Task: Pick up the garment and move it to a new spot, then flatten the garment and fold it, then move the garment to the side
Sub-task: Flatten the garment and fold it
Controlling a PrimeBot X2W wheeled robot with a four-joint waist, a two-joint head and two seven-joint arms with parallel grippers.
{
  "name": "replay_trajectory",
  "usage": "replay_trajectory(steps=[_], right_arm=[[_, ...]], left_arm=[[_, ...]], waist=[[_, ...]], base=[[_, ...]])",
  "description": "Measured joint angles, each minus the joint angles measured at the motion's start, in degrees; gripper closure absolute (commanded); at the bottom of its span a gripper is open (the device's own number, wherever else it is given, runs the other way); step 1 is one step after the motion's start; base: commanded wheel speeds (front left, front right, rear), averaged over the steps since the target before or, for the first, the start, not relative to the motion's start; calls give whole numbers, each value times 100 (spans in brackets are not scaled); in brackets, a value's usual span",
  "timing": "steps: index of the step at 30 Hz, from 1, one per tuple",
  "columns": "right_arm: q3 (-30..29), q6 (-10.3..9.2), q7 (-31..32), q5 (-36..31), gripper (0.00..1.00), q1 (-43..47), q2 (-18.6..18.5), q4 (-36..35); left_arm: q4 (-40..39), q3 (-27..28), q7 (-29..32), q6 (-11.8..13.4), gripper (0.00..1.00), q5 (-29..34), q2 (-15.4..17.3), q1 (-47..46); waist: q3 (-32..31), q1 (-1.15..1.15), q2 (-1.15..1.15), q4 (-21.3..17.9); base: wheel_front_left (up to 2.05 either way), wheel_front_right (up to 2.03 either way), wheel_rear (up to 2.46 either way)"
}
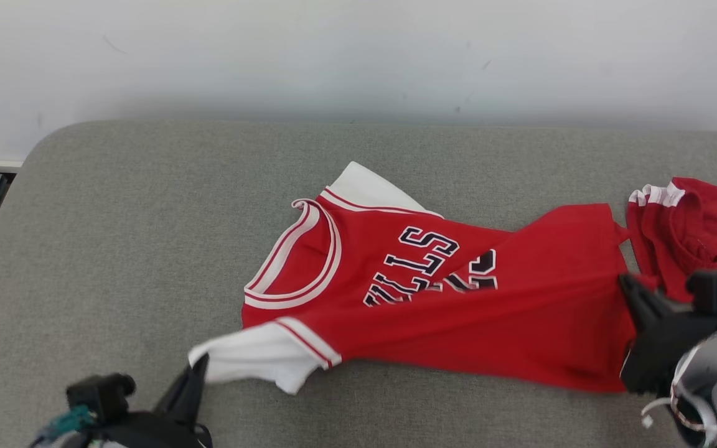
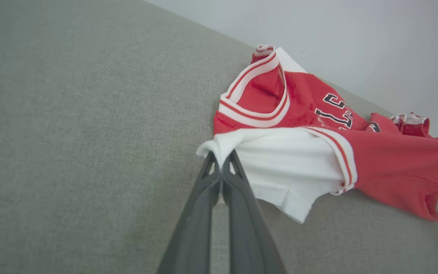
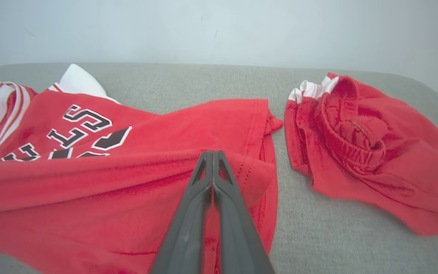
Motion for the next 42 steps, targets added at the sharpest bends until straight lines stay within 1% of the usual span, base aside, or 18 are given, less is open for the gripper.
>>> replay_trajectory(steps=[1, 4, 7, 9, 10, 12, 14, 16, 20, 25, 27, 28, 29, 33, 35, 36, 38, 42], right_arm=[[0, 0, 0, 0, 100, 0, 0, 0], [-10, 100, 40, 13, 100, -440, -132, -4], [198, 294, 339, 30, 100, -1006, -192, 207], [366, 381, 556, 92, 100, -1450, -127, 505], [427, 415, 655, 100, 100, -1641, -111, 701], [520, 437, 839, 102, 100, -1945, -90, 1160], [676, 465, 972, 91, 100, -2208, -32, 1636], [791, 492, 1014, 41, 100, -2408, 71, 1997], [920, 509, 905, -138, 100, -2692, 234, 2501], [1023, 509, 454, -371, 100, -3070, 309, 3016], [1039, 508, 394, -371, 26, -3089, 390, 3195], [1061, 514, 268, -371, 0, -3086, 509, 3353], [1054, 516, 189, -365, 0, -3086, 539, 3387], [944, 566, -227, -236, 0, -3065, 591, 3463], [816, 567, -506, -133, 0, -2970, 584, 3378], [780, 608, -753, -92, 0, -2730, 576, 3260], [676, 610, -1105, -23, 0, -2159, 575, 3059], [508, 610, -1513, 104, 0, -1431, 498, 2733]], left_arm=[[0, 0, 0, 0, 100, 0, 0, 0], [-218, 108, -34, -44, 100, 27, 141, -203], [-328, 201, -24, -154, 100, -60, 187, -400], [-281, 188, 22, -185, 100, -71, 190, -542], [-180, 189, 89, -269, 100, -170, 125, -622], [74, 67, 214, -355, 100, -210, -34, -779], [342, -73, 318, -407, 100, -197, -85, -857], [580, -74, 325, -409, 100, -226, -159, -870], [877, -148, 377, -455, 100, -201, -234, -901], [1184, -272, 375, -506, 100, -157, -312, -1093], [1289, -269, 366, -510, 100, -157, -330, -1115], [1391, -265, 311, -509, 22, -153, -331, -1115], [1428, -270, 298, -509, 0, -113, -339, -1119], [1526, -259, 66, -493, 0, -38, -354, -1108], [1482, -210, -93, -426, 0, -36, -385, -1060], [1381, -164, -276, -378, 0, -15, -401, -970], [1203, -122, -511, -289, 0, 43, -368, -684], [844, -91, -846, -134, 0, 247, -300, -358]], waist=[[0, 0, 0, 0], [-26, 0, 0, 20], [-40, 0, 0, 45], [-29, -1, 0, 55], [-20, -1, 0, 62], [3, -1, 0, 89], [45, -1, 0, 110], [86, 0, 0, 126], [169, -1, 0, 159], [245, 0, 0, 179], [248, 0, 0, 168], [243, 0, 0, 136], [238, 0, 0, 121], [177, 0, 0, 66], [131, 0, 0, 41], [87, 0, 0, 19], [20, -1, 0, -15], [-36, -1, 0, -54]], base=[[0, 0, 0], [0, 0, 0], [0, 0, 0], [0, 0, 0], [0, 0, 0], [0, 0, 0], [0, 0, 0], [0, 0, 0], [0, 0, 0], [0, 0, 0], [0, 0, 0], [0, 0, 0], [0, 0, 0], [0, 0, 0], [0, 0, 0], [0, 0, 0], [0, 0, 0], [0, 0, 0]])
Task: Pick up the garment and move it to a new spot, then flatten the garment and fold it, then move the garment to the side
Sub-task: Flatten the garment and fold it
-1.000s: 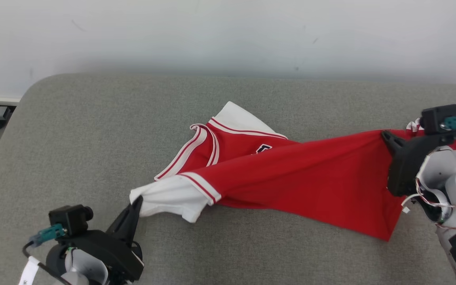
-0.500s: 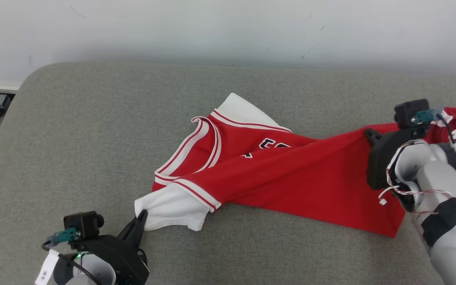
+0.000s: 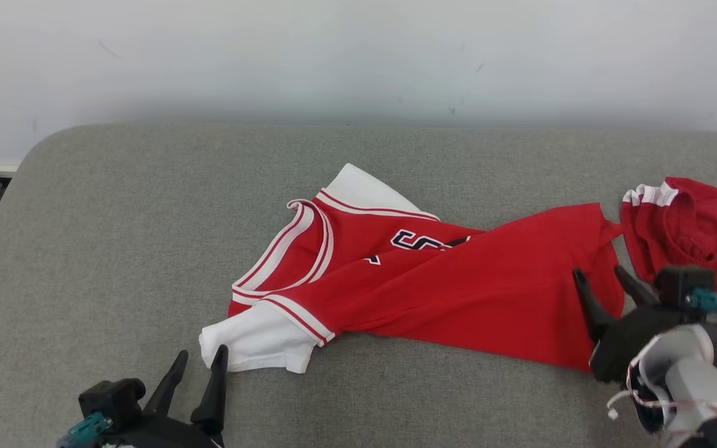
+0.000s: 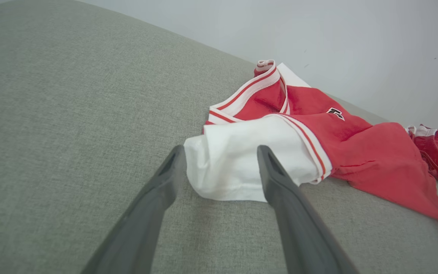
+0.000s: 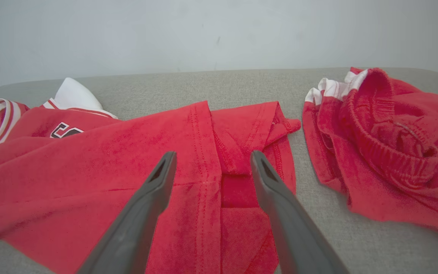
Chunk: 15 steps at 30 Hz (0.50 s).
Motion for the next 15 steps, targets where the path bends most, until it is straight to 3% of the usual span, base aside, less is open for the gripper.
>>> replay_trajectory(steps=[7, 15], right_arm=[[-9, -55, -358, -5, 0, 748, 40, -372], [16, -162, -447, -103, 0, 810, -31, -598]], left_arm=[[-503, 40, -55, 291, 0, 147, 174, 460], [-649, -16, -52, 294, 0, 202, 179, 460]], waist=[[-40, 0, 0, -100], [-48, 0, 0, -140]], base=[[0, 0, 0], [0, 0, 0]])
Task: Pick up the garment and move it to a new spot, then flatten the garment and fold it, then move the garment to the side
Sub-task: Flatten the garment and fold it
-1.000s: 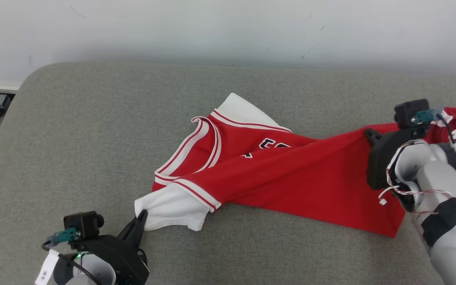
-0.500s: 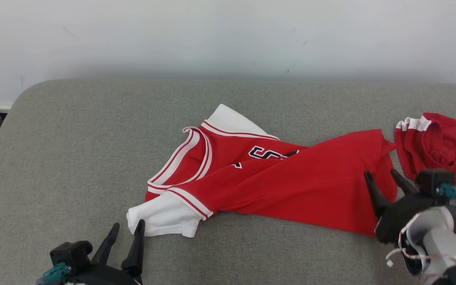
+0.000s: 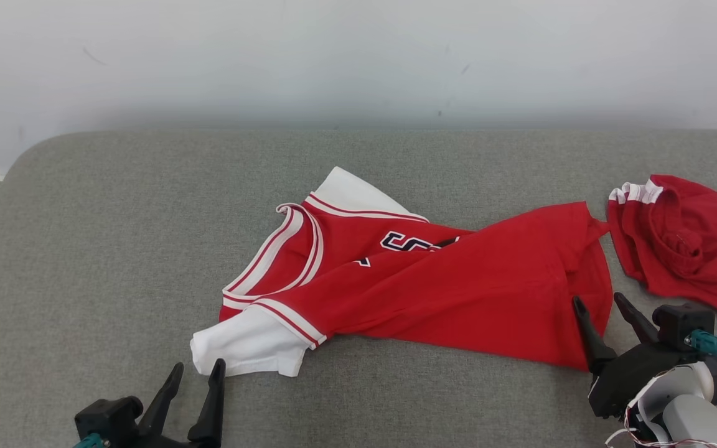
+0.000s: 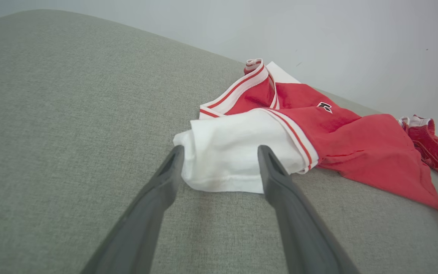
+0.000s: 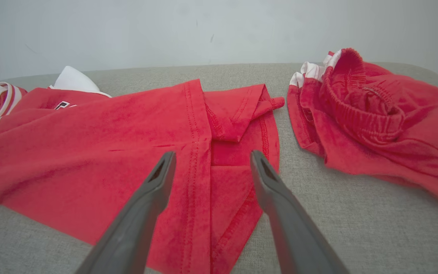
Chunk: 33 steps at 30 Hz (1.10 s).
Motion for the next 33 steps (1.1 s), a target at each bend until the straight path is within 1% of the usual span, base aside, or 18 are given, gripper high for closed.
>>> replay_trajectory(steps=[6, 16, 23, 24, 27, 33], right_arm=[[53, -2, 66, -73, 0, -132, -60, -23], [145, -70, 374, -118, 0, -502, -42, 122], [185, -100, 560, -116, 0, -680, 57, 355], [185, -101, 566, -116, 0, -705, 60, 383], [185, -105, 619, -115, 0, -734, 73, 478], [218, -129, 765, -115, 0, -943, 105, 719]], left_arm=[[42, -14, 111, 2, 0, 93, 108, -24], [209, -2, 366, 11, 0, 80, 134, -279], [335, -57, 522, -70, 0, 35, 130, -417], [354, -65, 563, -114, 0, 27, 123, -431], [432, -119, 637, -125, 0, -59, 90, -497], [639, -164, 775, -264, 0, -159, -13, -523]], waist=[[3, 0, 0, 58], [121, 0, 0, 133], [247, 1, 0, 166], [261, 1, 0, 171], [296, 1, 0, 180], [351, 1, 0, 196]], base=[[0, 0, 0], [0, 0, 0], [0, 0, 0], [0, 0, 0], [0, 0, 0], [0, 0, 0]])
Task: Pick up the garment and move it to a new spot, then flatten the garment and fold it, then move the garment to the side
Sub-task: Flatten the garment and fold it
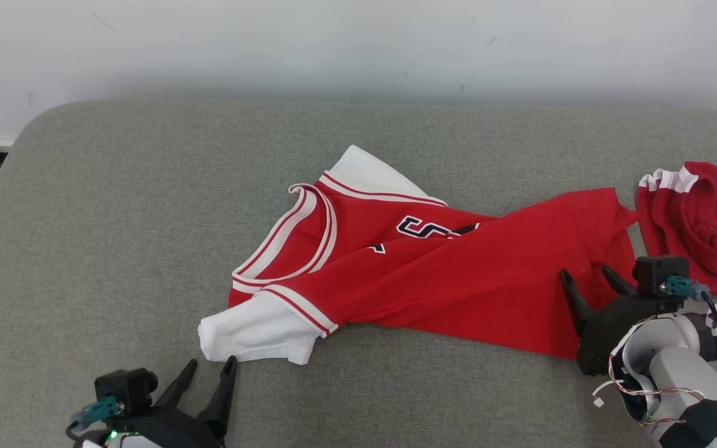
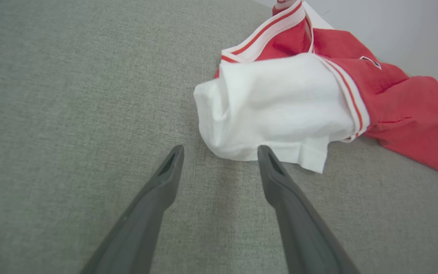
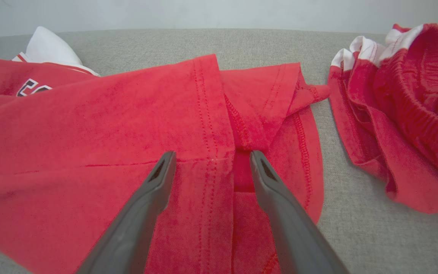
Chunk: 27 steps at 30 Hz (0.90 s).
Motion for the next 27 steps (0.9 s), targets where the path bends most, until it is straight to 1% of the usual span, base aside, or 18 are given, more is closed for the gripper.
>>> replay_trajectory(steps=[3, 4, 5, 6, 7, 8, 10, 16, 22, 27], right_arm=[[19, -1, 48, 0, 0, -108, 14, 120], [18, -1, 52, 0, 0, -125, 18, 149], [18, -10, 55, 2, 7, -130, 23, 194], [26, -14, 91, 2, 50, -141, 33, 252], [31, -14, 99, 4, 100, -152, 42, 289], [31, -14, 99, 9, 100, -165, 49, 308], [37, -13, 101, 10, 100, -245, 69, 380], [38, 21, 75, 18, 100, -342, 94, 520], [-53, 141, -158, 185, 100, -331, 92, 527], [-158, 292, -443, 375, 100, -102, -30, 162]], left_arm=[[126, -11, 55, -54, 0, -49, -34, -129], [179, -19, 118, -82, 8, -76, -52, -175], [225, -37, 146, -138, 21, -98, -79, -216], [267, -42, 146, -157, 60, -103, -118, -237], [322, -24, 151, -190, 95, -153, -175, -250], [375, -31, 202, -237, 100, -227, -229, -287], [478, -38, 226, -281, 100, -315, -294, -347], [649, -41, 198, -350, 100, -325, -321, -449], [580, -27, 56, -357, 100, -252, -156, -442], [71, -10, -59, -431, 100, -254, -9, -274]], waist=[[30, 0, 0, 12], [39, 0, 0, 18], [49, 0, 0, 28], [61, 0, 0, 38], [72, 0, 0, 47], [82, 0, 0, 59], [103, 0, 0, 77], [129, 0, 0, 92], [15, -1, 0, 67], [-169, -1, 0, 61]], base=[[0, 0, 0], [0, 0, 0], [0, 0, 0], [0, 0, 0], [0, 0, 0], [0, 0, 0], [0, 0, 0], [0, 0, 0], [0, 0, 0], [0, 0, 0]])
